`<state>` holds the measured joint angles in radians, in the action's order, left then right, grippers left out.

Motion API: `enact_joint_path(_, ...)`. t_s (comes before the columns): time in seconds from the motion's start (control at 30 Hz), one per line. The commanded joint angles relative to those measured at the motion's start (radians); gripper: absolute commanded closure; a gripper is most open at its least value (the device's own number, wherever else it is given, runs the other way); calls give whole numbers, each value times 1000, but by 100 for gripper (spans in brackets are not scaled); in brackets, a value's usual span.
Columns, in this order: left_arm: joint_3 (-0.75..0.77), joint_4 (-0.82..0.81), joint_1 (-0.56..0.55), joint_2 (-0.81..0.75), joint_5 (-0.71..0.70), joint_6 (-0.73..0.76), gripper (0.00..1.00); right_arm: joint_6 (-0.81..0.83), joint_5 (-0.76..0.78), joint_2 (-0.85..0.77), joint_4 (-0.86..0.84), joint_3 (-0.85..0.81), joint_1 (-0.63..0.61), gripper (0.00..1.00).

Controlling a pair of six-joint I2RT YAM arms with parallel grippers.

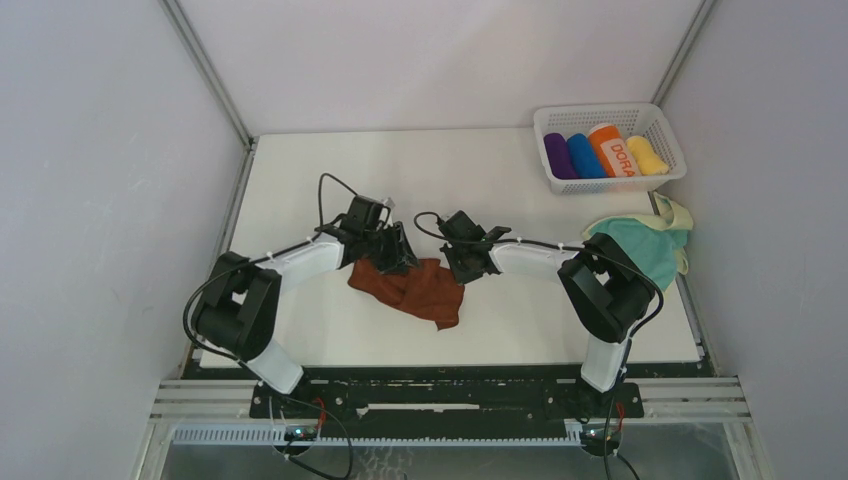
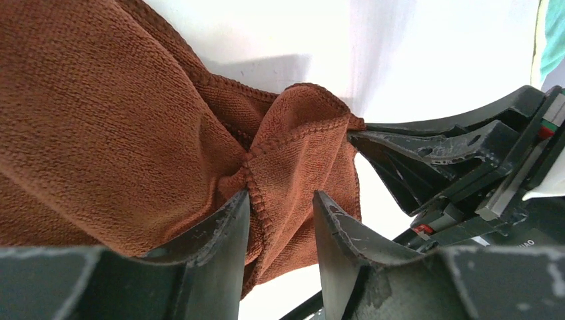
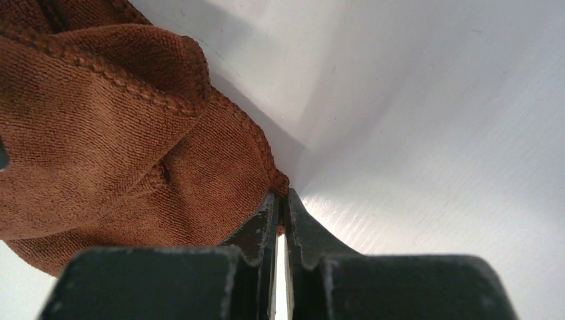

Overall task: Roll the towels
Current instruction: Flatten out the towel at the center of the board.

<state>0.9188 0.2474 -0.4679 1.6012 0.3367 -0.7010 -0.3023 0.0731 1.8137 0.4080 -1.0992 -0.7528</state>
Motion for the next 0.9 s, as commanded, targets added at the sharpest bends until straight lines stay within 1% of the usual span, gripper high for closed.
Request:
enact_joint_path(0.0,28,-42,3,28,74,-24,56,-2,-7,-3,53,33,0,100)
enact_joint_path(0.17,12,-67,3,14,80,-40,58,0,-4,-4,55,33,0,100)
enact_joint_path(0.43,2,-157,3,-34,156,-76,62,3,-5,-7,53,33,1,100)
enact_joint_path(0.7,-8,-172,-3,-4,171,-76,63,3,-4,-9,53,33,2,100)
enact_joint_path(0.87,8,-148,-3,36,155,-49,64,3,-11,-6,49,33,1,100)
